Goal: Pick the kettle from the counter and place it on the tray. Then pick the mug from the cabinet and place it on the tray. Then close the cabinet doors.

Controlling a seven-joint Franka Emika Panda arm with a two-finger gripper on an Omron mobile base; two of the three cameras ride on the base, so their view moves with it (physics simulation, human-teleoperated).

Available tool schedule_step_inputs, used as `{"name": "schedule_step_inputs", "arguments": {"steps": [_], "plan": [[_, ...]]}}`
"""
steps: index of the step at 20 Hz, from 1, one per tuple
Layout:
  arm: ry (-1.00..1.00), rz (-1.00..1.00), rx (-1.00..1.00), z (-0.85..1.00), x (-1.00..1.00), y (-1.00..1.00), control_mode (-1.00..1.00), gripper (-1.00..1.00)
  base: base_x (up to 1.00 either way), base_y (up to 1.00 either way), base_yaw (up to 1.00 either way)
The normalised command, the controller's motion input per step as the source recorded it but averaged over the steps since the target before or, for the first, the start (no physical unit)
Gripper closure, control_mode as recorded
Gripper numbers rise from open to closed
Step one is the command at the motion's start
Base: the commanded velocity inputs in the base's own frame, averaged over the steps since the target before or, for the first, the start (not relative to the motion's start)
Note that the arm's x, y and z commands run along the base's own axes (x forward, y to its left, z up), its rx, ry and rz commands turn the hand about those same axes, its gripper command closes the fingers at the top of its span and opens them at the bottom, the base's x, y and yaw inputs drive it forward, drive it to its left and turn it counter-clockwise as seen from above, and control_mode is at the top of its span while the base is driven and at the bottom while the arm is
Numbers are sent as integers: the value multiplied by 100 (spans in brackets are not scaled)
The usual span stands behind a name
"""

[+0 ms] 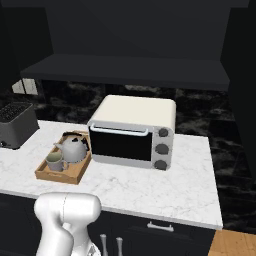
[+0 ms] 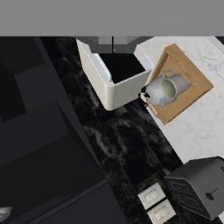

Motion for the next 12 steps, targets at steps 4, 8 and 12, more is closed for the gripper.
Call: {"name": "schedule_step_inputs", "arguments": {"steps": [4, 8, 12], "plan": [[-18, -18, -31, -4, -1, 90, -100, 100, 0, 0, 0], [-21, -20, -27, 0, 4, 79, -100, 100, 0, 0, 0], [-24, -25, -20, 2, 52, 64, -100, 100, 0, 0, 0]]}}
